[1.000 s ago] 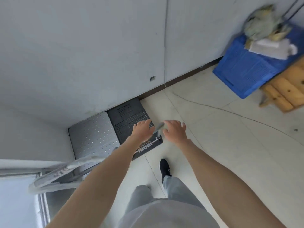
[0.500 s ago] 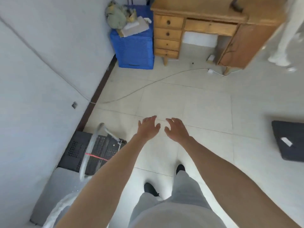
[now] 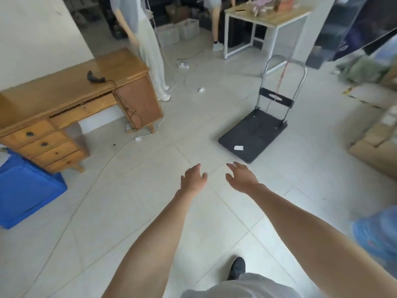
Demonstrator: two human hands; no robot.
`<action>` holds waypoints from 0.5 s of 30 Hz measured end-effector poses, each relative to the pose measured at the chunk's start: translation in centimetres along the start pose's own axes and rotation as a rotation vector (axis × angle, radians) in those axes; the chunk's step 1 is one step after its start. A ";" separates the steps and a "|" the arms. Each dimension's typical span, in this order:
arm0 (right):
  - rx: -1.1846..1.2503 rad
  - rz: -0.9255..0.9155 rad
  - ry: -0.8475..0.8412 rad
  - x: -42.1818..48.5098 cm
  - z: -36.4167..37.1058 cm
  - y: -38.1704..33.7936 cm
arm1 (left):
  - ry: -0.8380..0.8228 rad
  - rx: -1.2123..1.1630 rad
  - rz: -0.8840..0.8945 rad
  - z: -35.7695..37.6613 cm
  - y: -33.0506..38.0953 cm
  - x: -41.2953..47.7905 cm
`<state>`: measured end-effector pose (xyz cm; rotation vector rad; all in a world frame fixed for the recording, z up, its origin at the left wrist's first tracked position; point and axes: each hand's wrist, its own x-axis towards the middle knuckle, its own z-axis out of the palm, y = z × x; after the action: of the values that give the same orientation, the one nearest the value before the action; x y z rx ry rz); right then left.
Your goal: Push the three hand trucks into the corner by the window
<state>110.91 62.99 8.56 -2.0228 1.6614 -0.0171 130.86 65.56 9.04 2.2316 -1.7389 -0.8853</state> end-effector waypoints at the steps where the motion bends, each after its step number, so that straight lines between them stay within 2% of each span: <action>1: 0.017 0.047 0.030 0.3 -1.7 2.8 | -0.018 0.014 0.043 1.2 3.2 1.5; 9: 0.110 0.351 0.197 -0.6 -10.8 21.1 | -0.222 0.135 0.368 11.3 25.2 9.9; 15: 0.167 0.508 0.248 2.5 -15.1 32.7 | -0.310 0.243 0.611 18.2 38.1 16.7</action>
<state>76.77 51.23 8.00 -1.4770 2.2065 -0.2274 91.76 42.51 6.94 1.5509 -2.5829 -0.9329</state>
